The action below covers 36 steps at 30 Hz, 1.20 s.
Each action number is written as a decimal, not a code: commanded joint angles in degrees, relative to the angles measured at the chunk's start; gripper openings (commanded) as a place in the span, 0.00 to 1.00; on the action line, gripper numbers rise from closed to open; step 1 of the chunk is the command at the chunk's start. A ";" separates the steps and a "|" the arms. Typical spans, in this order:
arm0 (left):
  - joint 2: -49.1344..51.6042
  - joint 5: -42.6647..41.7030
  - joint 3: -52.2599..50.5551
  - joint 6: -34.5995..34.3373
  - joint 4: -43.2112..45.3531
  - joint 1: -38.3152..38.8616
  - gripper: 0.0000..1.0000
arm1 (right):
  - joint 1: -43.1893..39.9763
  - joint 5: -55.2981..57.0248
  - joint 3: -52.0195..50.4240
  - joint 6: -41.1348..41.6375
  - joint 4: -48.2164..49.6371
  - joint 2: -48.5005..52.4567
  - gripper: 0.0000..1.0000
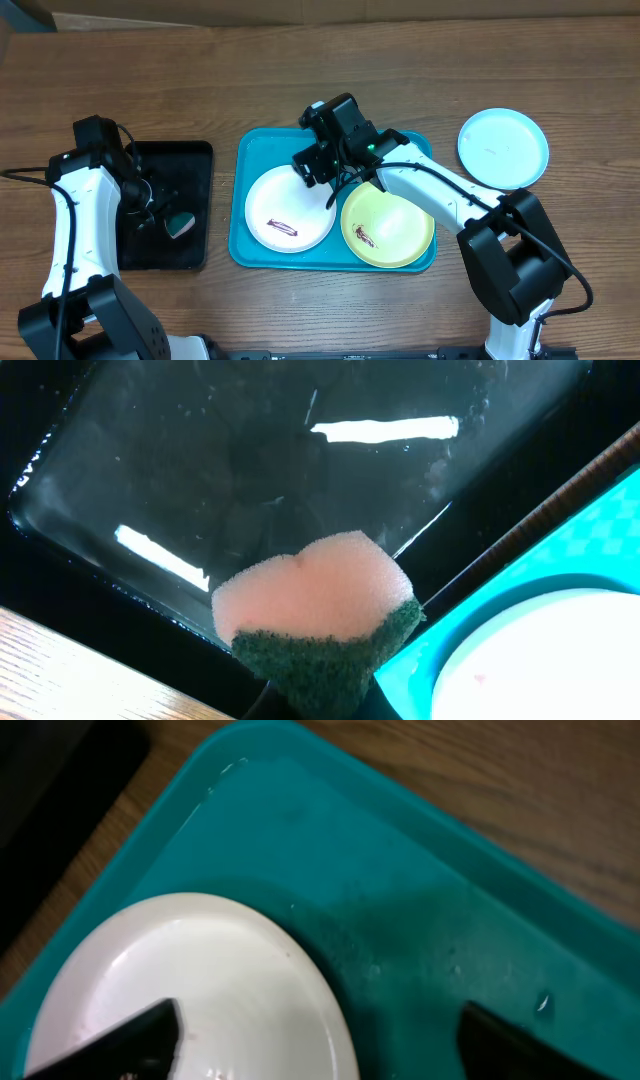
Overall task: Clean dirty plates on tray and stack at the side
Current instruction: 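Reach the right gripper to the rim of the white plate on the tray, then carry the sponge with the left gripper onto the white plate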
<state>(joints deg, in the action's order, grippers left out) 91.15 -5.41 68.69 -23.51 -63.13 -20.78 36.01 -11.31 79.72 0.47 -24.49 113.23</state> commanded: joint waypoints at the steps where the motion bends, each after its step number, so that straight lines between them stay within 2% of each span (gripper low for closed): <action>1: -0.09 -0.63 -0.09 1.27 0.17 -0.20 0.04 | -0.02 1.33 -0.28 -8.26 -0.02 -0.52 0.66; 2: -0.09 -0.63 -0.07 1.27 0.17 -0.20 0.04 | -0.02 1.95 -0.33 -8.24 -0.28 0.02 0.60; 7: -0.09 -0.63 -0.07 1.29 0.17 -0.20 0.04 | -0.02 2.89 -0.70 -8.20 -3.54 4.02 0.52; 10: -0.09 -0.63 -0.09 1.27 0.20 -0.20 0.05 | 0.04 2.71 -0.68 -8.17 -4.61 5.68 0.39; 14: -0.09 -0.63 -0.09 1.27 0.15 -0.20 0.04 | 0.04 2.71 -0.68 -8.00 -4.70 6.01 0.35; 19: -0.09 -0.61 -0.07 1.27 0.15 -0.20 0.04 | 0.04 2.73 -0.79 -7.06 -5.53 6.08 0.11; 23: -0.09 -2.69 -0.09 1.95 0.22 -0.20 0.04 | 0.04 2.73 -0.92 -0.46 -6.78 6.08 0.05; 27: -0.09 -9.29 -0.07 6.45 0.46 -0.20 0.04 | 0.02 2.75 -0.92 11.78 -8.50 6.08 0.04; 30: -0.09 -16.02 -0.09 11.91 0.42 -0.11 0.04 | 0.04 2.71 -0.92 21.99 -10.40 6.08 0.04; 36: -0.09 -29.59 -0.07 21.68 0.44 3.15 0.05 | 0.04 3.69 -1.31 31.26 -11.80 6.08 0.04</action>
<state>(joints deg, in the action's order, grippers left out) 91.15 -24.73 68.69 -9.50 -62.87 -19.84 36.10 -10.50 79.44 22.83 -35.35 118.65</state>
